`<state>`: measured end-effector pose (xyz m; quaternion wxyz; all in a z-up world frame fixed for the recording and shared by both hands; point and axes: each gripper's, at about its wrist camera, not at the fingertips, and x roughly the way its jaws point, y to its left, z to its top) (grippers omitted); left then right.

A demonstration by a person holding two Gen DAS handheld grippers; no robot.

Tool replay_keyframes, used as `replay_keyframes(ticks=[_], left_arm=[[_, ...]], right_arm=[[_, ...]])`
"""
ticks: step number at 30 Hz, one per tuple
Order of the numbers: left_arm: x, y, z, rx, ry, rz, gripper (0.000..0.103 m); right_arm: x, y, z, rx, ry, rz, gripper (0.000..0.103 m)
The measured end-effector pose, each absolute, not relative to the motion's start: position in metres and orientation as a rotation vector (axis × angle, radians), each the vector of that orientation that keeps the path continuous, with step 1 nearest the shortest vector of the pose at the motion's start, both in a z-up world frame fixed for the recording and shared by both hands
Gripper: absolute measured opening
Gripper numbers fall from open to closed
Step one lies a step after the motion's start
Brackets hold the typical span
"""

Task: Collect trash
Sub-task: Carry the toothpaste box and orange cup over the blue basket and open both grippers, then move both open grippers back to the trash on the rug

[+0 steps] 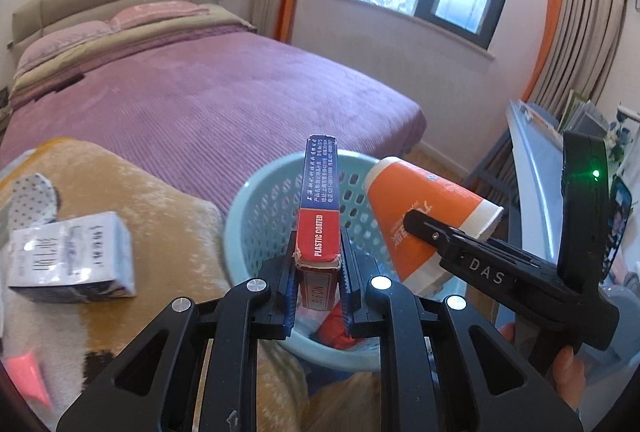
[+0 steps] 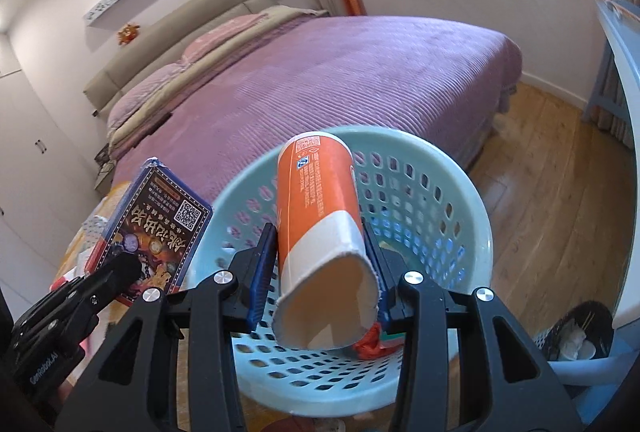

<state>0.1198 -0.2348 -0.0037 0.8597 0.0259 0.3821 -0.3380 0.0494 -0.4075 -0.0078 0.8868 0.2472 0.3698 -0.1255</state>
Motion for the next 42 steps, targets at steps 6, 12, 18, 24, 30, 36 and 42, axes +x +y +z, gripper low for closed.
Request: replay_keyframes(ticks=[6,12,18,24,30,36,42], left_arm=[[0.127,-0.243,-0.023,0.063,0.846,-0.711,0.016],[0.134,-0.244,-0.029,0.065,0.857,-0.676,0.026],[0.124,-0.228,-0.01,0.062,0.783,-0.654,0.056],[0.104,-0.199,0.016,0.024,0.71,-0.655,0.062],[0.085,-0.16,0.038,-0.042,0.659,-0.65,0.063],[0.068,-0.111,0.056,-0.101,0.599,-0.604,0.067],[0.062,-0.047,0.067,-0.156,0.555,-0.503,0.068]], right_arm=[[0.064,-0.407,-0.03,0.488,0.824,-0.275,0.041],[0.072,-0.399,-0.03,0.481,0.834,-0.254,0.045],[0.066,-0.399,-0.02,0.483,0.803,-0.228,0.057],[0.055,-0.393,-0.007,0.477,0.775,-0.207,0.057],[0.052,-0.365,0.015,0.438,0.749,-0.156,0.057],[0.052,-0.324,0.035,0.385,0.729,-0.089,0.058],[0.055,-0.284,0.045,0.332,0.715,-0.012,0.058]])
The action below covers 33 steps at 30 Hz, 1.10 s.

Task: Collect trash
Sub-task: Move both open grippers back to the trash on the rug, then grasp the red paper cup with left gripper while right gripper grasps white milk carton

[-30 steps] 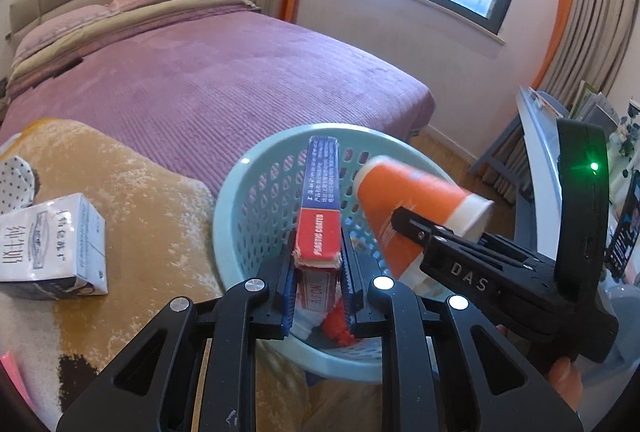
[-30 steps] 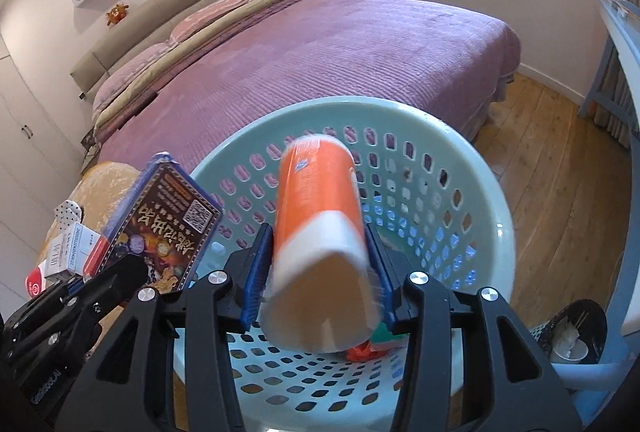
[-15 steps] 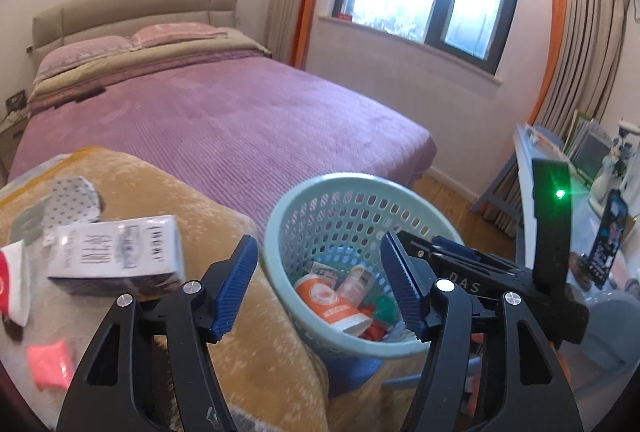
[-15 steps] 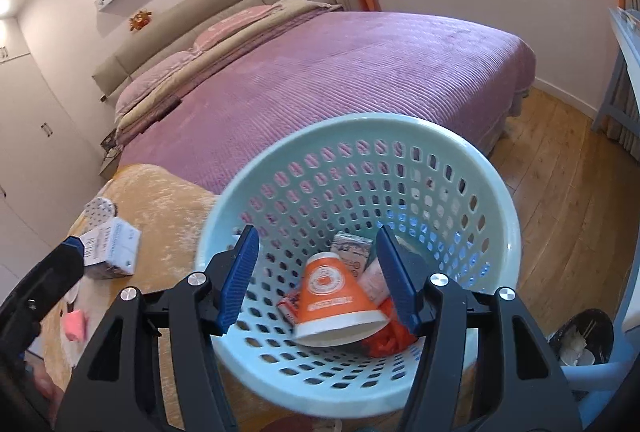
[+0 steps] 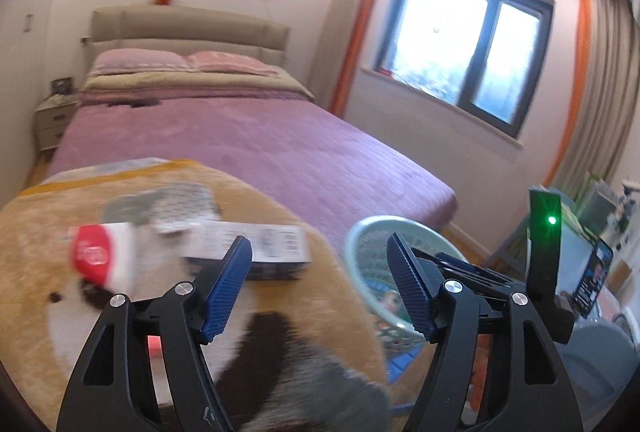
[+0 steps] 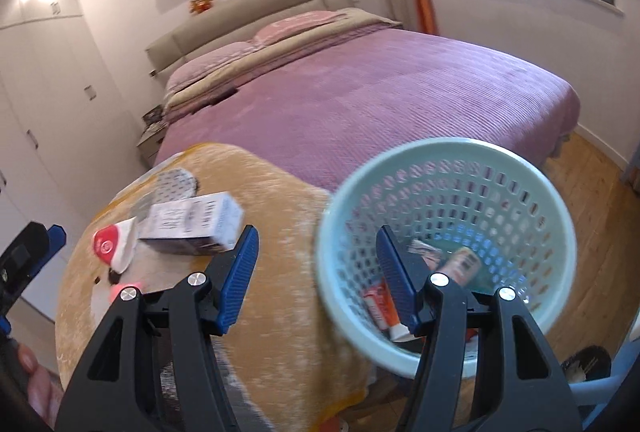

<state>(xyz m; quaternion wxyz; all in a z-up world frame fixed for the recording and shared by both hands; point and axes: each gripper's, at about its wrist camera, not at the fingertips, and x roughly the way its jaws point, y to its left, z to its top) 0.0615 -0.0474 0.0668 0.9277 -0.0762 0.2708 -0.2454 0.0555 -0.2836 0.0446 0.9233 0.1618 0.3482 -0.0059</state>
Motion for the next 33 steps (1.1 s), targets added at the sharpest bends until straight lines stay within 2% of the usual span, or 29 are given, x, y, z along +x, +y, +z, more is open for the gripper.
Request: replay_keyframes(ticks=[5,12,14,23,29,30,32,33], left_arm=[[0.066,0.017,0.067,-0.211,0.542,-0.383,0.07],[0.094,0.088,0.044,-0.3,0.612,-0.204,0.071],[0.104,0.095,0.037,-0.288,0.652,-0.179,0.071],[0.167,0.106,-0.004,-0.269,0.781,-0.114,0.068],[0.177,0.103,-0.017,-0.281,0.821,-0.134,0.046],[0.176,0.101,-0.018,-0.269,0.826,-0.141,0.039],[0.176,0.099,-0.02,-0.258,0.826,-0.147,0.036],[0.174,0.099,-0.019,-0.253,0.822,-0.149,0.035]], right_arm=[[0.069,-0.251,0.046,0.299,0.716,0.044,0.061],[0.102,-0.209,0.042,0.268,0.729,0.11,0.068],[0.112,-0.201,0.041,0.252,0.732,0.13,0.073],[0.161,-0.187,0.033,0.203,0.769,0.164,0.075],[0.182,-0.185,0.025,0.194,0.797,0.182,0.075],[0.186,-0.183,0.023,0.196,0.804,0.196,0.075],[0.191,-0.179,0.017,0.204,0.825,0.219,0.074],[0.193,-0.176,0.015,0.201,0.838,0.223,0.07]])
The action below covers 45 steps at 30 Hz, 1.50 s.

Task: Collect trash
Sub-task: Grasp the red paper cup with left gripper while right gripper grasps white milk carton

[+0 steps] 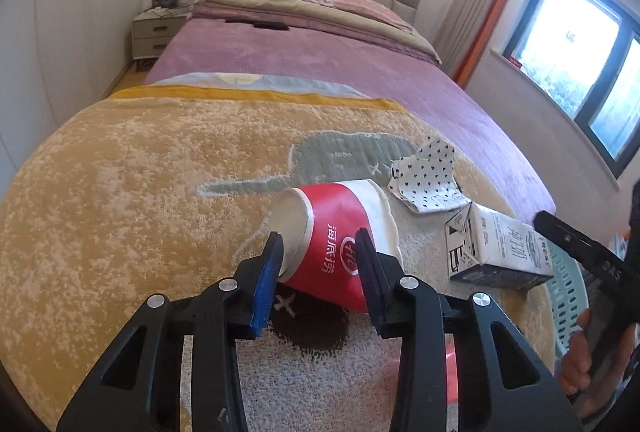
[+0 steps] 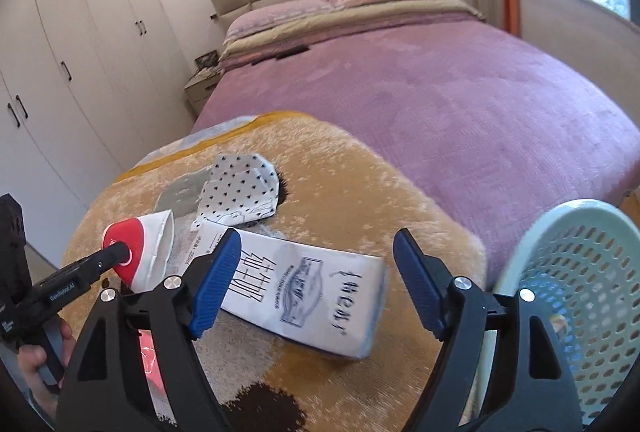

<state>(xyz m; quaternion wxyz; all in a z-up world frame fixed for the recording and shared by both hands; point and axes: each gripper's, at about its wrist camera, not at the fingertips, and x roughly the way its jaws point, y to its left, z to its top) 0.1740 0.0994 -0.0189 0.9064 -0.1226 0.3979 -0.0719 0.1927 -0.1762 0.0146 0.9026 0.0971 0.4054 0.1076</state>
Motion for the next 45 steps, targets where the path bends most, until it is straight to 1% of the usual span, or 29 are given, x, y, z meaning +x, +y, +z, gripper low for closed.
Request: replay_keyframes(ticks=[1,2,3,8,14,15,17,19,20,21,27,29,30,31,32,33,34,35,37,39,41,42,43,45], left_arm=[[0.173,0.099,-0.019,-0.254,0.82,-0.152,0.032],[0.172,0.099,-0.019,-0.256,0.82,-0.156,0.031],[0.169,0.1,-0.018,-0.258,0.82,-0.158,0.031],[0.15,0.106,-0.012,-0.273,0.813,-0.167,0.027],[0.124,0.116,-0.01,-0.28,0.807,-0.161,0.025],[0.118,0.12,-0.009,-0.276,0.807,-0.154,0.02],[0.114,0.126,-0.009,-0.273,0.804,-0.145,0.019],[0.11,0.133,-0.009,-0.267,0.812,-0.152,0.019],[0.11,0.135,-0.009,-0.261,0.816,-0.156,0.019],[0.109,0.138,-0.009,-0.254,0.817,-0.15,0.022],[0.106,0.138,-0.007,-0.227,0.818,-0.16,0.022],[0.107,0.134,-0.01,-0.222,0.828,-0.169,0.025],[0.107,0.133,-0.011,-0.218,0.83,-0.169,0.035],[0.108,0.131,-0.012,-0.216,0.833,-0.166,0.048],[0.109,0.129,-0.013,-0.214,0.834,-0.16,0.051],[0.11,0.128,-0.015,-0.21,0.836,-0.154,0.053],[0.112,0.126,-0.017,-0.206,0.84,-0.153,0.053],[0.115,0.123,-0.02,-0.206,0.849,-0.156,0.053],[0.119,0.12,-0.027,-0.214,0.875,-0.16,0.054],[0.118,0.116,-0.029,-0.229,0.88,-0.165,0.061],[0.115,0.111,-0.029,-0.222,0.88,-0.168,0.064],[0.113,0.109,-0.03,-0.218,0.877,-0.17,0.069],[0.112,0.108,-0.03,-0.218,0.875,-0.168,0.071],[0.113,0.106,-0.031,-0.221,0.876,-0.165,0.071]], right_arm=[[0.192,-0.173,0.013,0.19,0.846,0.228,0.065],[0.191,-0.171,0.013,0.181,0.848,0.24,0.061],[0.187,-0.169,0.013,0.179,0.85,0.255,0.06],[0.154,-0.153,0.018,0.157,0.856,0.304,0.06],[0.114,-0.12,0.017,0.118,0.882,0.419,0.06],[0.109,-0.114,0.017,0.11,0.885,0.449,0.06],[0.101,-0.105,0.021,0.082,0.869,0.478,0.06],[0.099,-0.1,0.025,0.046,0.843,0.454,0.065],[0.101,-0.097,0.026,0.026,0.832,0.427,0.072],[0.104,-0.095,0.026,0.014,0.828,0.41,0.075],[0.126,-0.085,0.003,0.009,0.871,0.346,0.075],[0.129,-0.084,-0.006,0.006,0.879,0.332,0.075],[0.129,-0.083,-0.008,0.004,0.881,0.326,0.075],[0.129,-0.083,-0.008,0.0,0.877,0.317,0.074],[0.128,-0.083,-0.007,-0.004,0.867,0.313,0.072],[0.126,-0.083,-0.006,-0.011,0.857,0.312,0.07],[0.126,-0.082,-0.007,-0.017,0.854,0.313,0.068],[0.126,-0.081,-0.008,-0.026,0.855,0.312,0.064],[0.125,-0.08,-0.007,-0.037,0.846,0.304,0.063],[0.122,-0.082,-0.005,-0.029,0.827,0.289,0.061],[0.122,-0.087,-0.003,-0.006,0.821,0.293,0.059],[0.123,-0.089,-0.004,0.006,0.822,0.292,0.053],[0.123,-0.09,-0.004,0.011,0.824,0.287,0.051],[0.124,-0.092,-0.004,0.02,0.822,0.284,0.051]])
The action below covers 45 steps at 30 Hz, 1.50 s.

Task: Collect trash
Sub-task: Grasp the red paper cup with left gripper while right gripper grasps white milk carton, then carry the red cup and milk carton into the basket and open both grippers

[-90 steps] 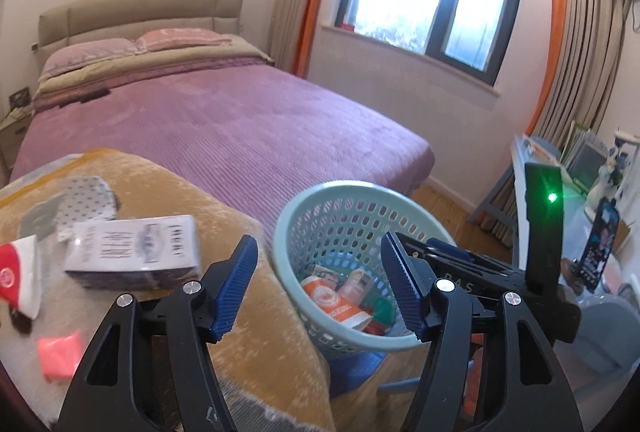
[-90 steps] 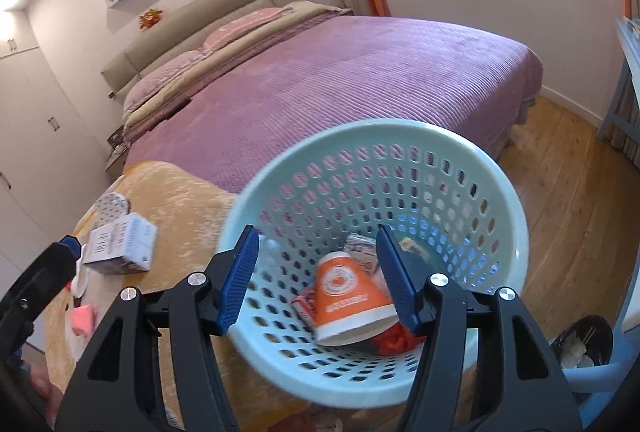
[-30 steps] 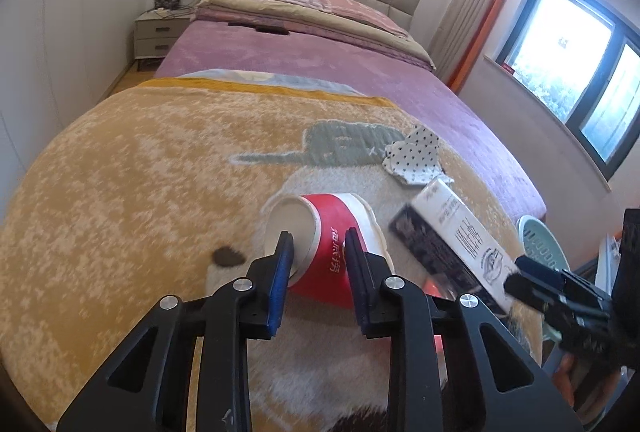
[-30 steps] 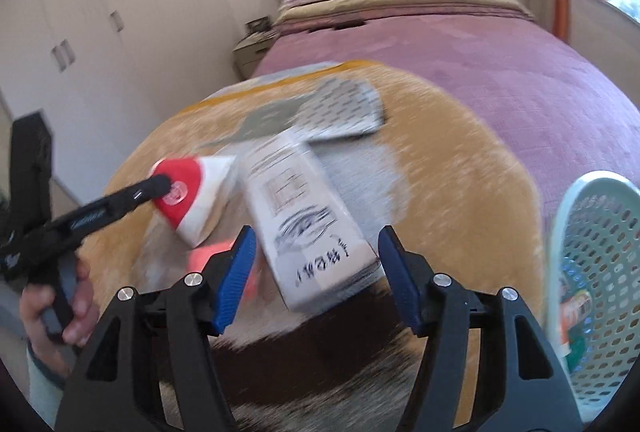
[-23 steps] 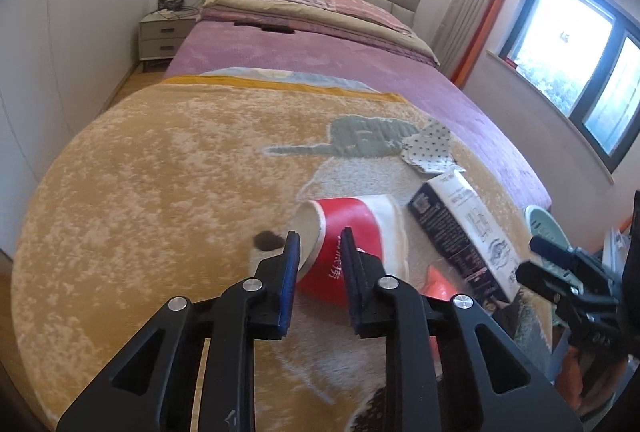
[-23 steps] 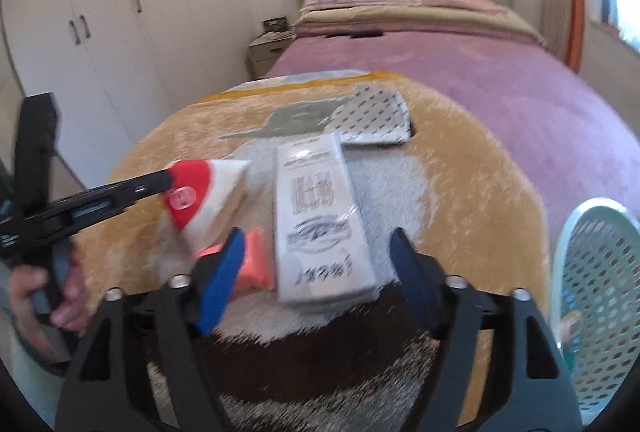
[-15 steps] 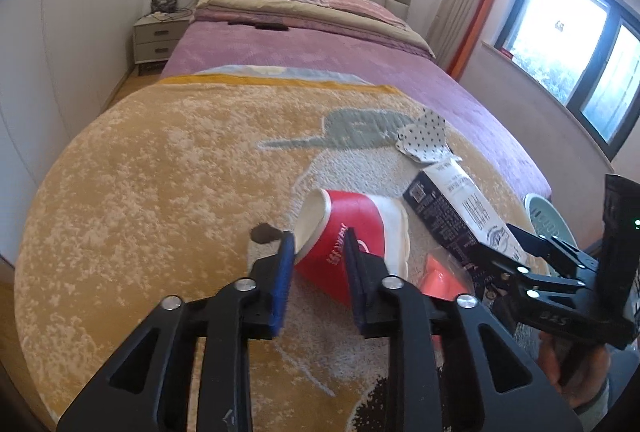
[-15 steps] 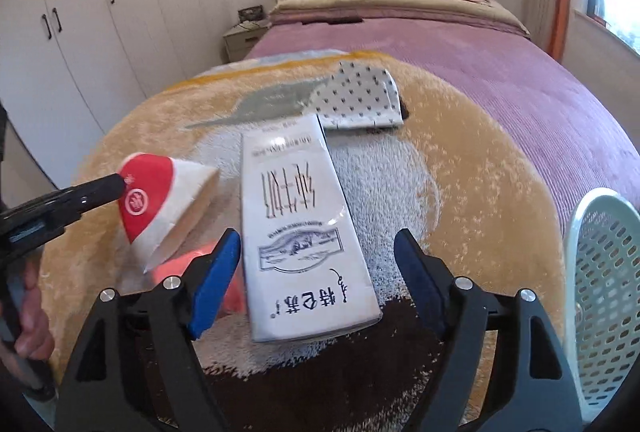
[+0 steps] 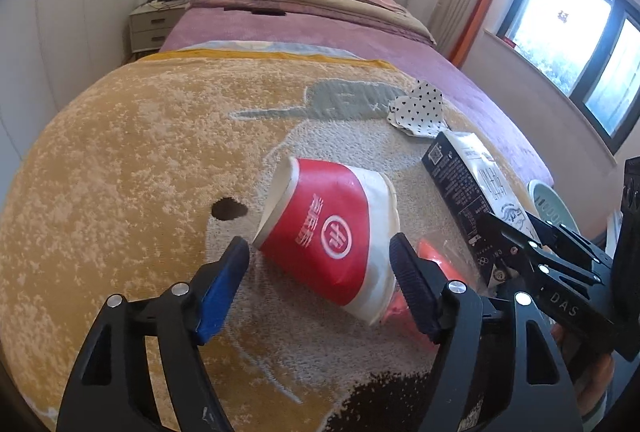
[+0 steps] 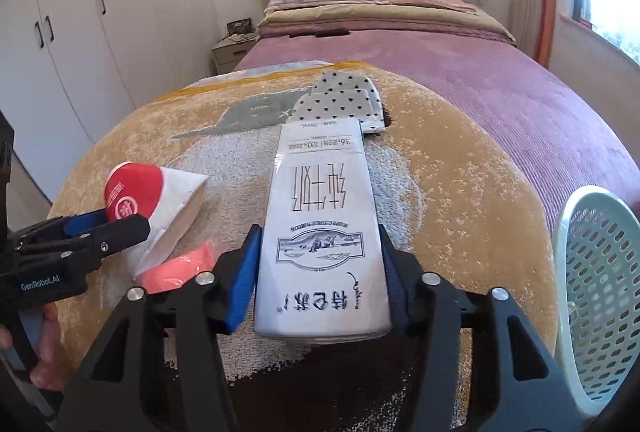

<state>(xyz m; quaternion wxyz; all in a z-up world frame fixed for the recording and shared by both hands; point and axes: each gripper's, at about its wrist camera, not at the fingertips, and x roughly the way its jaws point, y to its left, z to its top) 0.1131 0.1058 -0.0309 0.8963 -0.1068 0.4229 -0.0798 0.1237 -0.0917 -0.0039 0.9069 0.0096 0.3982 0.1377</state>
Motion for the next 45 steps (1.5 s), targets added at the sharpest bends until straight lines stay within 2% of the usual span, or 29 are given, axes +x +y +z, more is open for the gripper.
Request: replay_keyframes(ticks=[2,7,13,29,35,45], left_arm=[[0.115,0.104,-0.032,-0.23,0.876,-0.162,0.068],[0.119,0.104,-0.031,-0.287,0.856,-0.16,0.049],[0.113,0.097,-0.018,-0.276,0.803,-0.174,0.042],[0.097,0.033,0.036,-0.181,0.682,-0.296,0.042],[0.101,-0.029,0.046,-0.159,0.666,-0.421,0.042],[0.104,-0.15,0.041,-0.041,0.69,-0.589,0.042]], right_arm=[[0.122,-0.091,-0.003,0.016,0.812,0.283,0.051],[0.112,-0.092,0.004,0.015,0.754,0.305,0.051],[0.108,-0.1,0.009,0.05,0.72,0.305,0.051],[0.071,-0.161,0.038,0.16,0.588,0.192,0.051],[0.046,-0.214,0.05,0.182,0.565,0.064,0.051],[0.023,-0.338,0.035,0.322,0.595,-0.175,0.051]])
